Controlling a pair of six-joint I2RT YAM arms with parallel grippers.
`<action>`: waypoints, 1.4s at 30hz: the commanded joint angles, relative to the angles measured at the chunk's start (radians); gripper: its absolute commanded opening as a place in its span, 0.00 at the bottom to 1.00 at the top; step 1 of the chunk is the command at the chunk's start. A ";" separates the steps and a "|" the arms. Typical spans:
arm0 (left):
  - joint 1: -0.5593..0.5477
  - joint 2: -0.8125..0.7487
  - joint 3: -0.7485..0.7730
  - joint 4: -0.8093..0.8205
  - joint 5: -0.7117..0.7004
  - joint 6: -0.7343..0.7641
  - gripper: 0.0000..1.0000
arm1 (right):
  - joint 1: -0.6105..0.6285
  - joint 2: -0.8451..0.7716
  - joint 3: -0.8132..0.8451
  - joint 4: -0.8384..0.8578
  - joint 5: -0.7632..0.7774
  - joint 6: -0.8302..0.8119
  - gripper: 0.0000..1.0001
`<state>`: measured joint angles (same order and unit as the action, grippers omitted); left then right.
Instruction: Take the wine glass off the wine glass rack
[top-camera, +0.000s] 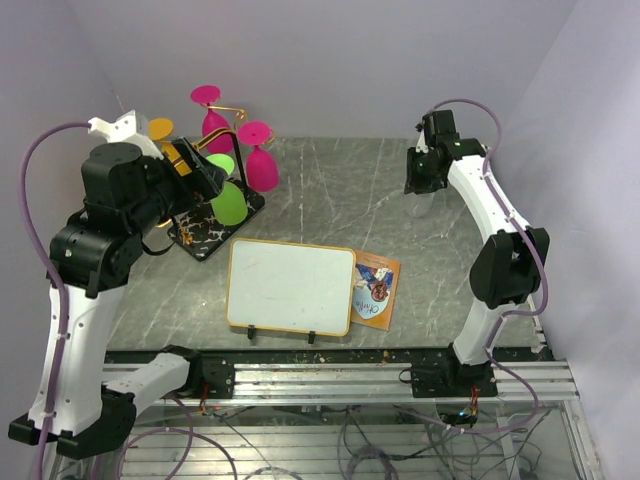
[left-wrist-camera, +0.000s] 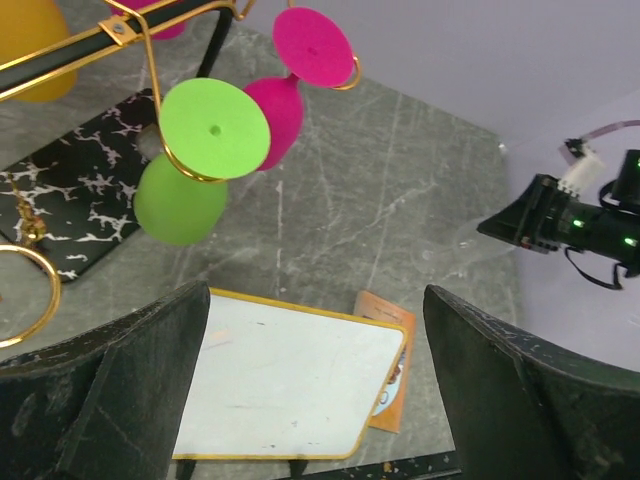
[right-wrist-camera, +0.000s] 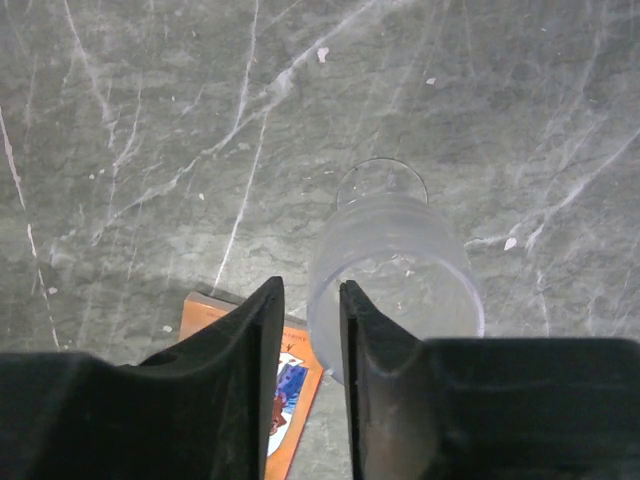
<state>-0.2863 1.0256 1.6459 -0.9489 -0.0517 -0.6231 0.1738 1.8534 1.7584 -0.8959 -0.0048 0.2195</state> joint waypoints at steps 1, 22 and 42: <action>-0.005 0.066 0.063 -0.049 -0.073 0.070 0.98 | 0.008 -0.030 -0.014 0.015 0.008 -0.015 0.33; 0.224 0.281 -0.038 0.114 0.091 -0.176 0.82 | 0.029 -0.611 -0.339 0.272 -0.297 0.018 0.87; 0.249 0.333 -0.148 0.220 0.118 -0.132 0.71 | 0.029 -0.801 -0.446 0.378 -0.280 -0.009 0.87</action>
<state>-0.0479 1.3602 1.5192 -0.7731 0.0326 -0.7780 0.1986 1.0603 1.3231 -0.5571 -0.2817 0.2226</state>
